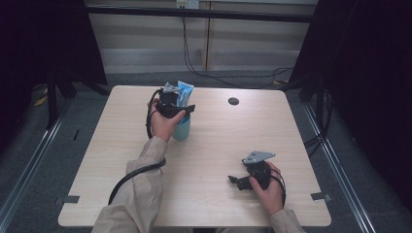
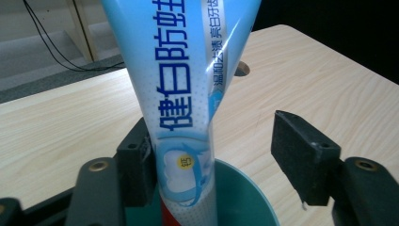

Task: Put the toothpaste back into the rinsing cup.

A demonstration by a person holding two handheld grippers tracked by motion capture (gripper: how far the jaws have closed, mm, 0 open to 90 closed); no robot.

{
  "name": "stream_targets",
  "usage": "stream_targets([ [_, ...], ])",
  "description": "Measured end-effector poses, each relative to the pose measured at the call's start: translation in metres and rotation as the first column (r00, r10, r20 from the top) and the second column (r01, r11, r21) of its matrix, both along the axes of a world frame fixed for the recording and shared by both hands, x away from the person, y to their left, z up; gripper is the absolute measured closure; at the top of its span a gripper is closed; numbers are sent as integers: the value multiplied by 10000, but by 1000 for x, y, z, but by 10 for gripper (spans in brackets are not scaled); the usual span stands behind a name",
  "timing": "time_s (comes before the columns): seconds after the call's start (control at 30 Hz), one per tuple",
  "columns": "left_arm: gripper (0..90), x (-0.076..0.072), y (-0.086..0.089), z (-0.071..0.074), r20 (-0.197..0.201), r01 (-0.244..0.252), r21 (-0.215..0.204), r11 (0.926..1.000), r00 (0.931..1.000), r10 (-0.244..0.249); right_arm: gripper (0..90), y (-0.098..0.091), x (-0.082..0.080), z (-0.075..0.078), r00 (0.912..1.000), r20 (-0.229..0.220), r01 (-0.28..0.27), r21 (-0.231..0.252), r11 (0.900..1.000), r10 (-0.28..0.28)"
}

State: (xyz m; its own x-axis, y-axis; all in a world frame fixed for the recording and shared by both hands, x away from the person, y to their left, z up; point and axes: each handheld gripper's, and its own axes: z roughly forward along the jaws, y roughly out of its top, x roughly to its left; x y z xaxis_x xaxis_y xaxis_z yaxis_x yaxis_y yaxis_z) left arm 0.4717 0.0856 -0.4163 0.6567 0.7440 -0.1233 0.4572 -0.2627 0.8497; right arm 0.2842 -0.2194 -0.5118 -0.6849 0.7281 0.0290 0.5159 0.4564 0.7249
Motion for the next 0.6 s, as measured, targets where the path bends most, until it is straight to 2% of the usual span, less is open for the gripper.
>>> stream_targets([
  [0.33, 312, -2, 4, 5, -132, -81, 125, 9999, 9999, 83, 140, 0, 0, 0, 10000, 6, 2, 0, 10000, -2],
  [0.6, 291, -3, 8, 9, -78, -147, 254, 9996, 9999, 149, 140, 0, 0, 0, 10000, 6, 0, 1, 10000, 0],
])
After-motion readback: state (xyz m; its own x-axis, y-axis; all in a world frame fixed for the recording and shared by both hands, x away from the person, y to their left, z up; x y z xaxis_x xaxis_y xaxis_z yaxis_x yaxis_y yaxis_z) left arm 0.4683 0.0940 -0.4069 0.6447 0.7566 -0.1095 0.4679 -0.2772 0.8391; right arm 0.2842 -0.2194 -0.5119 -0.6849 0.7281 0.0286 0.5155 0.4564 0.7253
